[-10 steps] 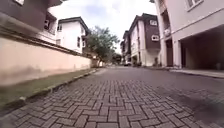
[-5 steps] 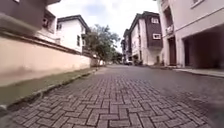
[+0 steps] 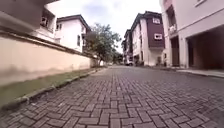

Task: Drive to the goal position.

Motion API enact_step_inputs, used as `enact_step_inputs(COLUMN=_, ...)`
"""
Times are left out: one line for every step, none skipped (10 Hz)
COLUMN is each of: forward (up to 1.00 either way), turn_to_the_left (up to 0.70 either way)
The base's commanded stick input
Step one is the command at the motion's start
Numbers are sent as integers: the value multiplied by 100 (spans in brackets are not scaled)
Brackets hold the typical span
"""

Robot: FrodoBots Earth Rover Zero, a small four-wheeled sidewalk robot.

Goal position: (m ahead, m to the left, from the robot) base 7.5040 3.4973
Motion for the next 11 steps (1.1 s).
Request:
enact_step_inputs(forward=69, turn_to_the_left=3)
enact_step_inputs(forward=69, turn_to_the_left=3)
enact_step_inputs(forward=69, turn_to_the_left=3)
enact_step_inputs(forward=69, turn_to_the_left=3)
enact_step_inputs(forward=69, turn_to_the_left=3)
enact_step_inputs(forward=69, turn_to_the_left=3)
enact_step_inputs(forward=69, turn_to_the_left=3)
enact_step_inputs(forward=69, turn_to_the_left=3)
enact_step_inputs(forward=69, turn_to_the_left=3)
enact_step_inputs(forward=69, turn_to_the_left=3)
enact_step_inputs(forward=69, turn_to_the_left=3)
